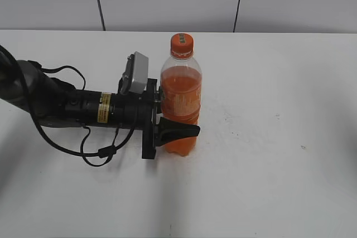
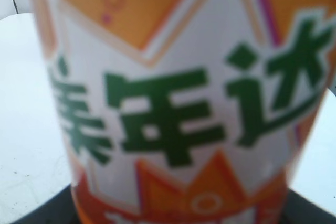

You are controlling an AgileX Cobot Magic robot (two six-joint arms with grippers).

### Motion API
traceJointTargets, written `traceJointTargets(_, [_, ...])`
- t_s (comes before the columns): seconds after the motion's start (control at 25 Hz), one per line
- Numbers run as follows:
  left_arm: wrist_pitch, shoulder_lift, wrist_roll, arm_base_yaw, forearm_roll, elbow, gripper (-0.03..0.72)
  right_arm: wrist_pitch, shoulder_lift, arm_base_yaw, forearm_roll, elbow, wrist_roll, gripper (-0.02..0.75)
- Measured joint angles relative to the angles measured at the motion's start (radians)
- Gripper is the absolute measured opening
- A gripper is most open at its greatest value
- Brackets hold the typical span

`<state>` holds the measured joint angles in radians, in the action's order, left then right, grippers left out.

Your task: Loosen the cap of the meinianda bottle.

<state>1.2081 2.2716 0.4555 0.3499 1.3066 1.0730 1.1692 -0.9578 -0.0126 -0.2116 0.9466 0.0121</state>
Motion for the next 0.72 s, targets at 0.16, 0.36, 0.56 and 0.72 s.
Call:
traceJointTargets(0.16, [0.001,0.000,0.000,0.000,0.000,0.000,0.384,0.039,-0.201,0.000,0.015,0.168,0.044,0.397])
traceJointTargets(0.36, [0.001,0.000,0.000,0.000,0.000,0.000,0.384,0.040,-0.381,0.046,0.023,0.336,0.107,0.397])
traceJointTargets(0.56, [0.001,0.000,0.000,0.000,-0.001,0.000,0.384,0.041,-0.527,0.168,0.024,0.472,0.194,0.413])
traceJointTargets(0.72, [0.002,0.000,0.000,0.000,-0.001,0.000,0.384,0.043,-0.591,0.262,0.024,0.572,0.246,0.457])
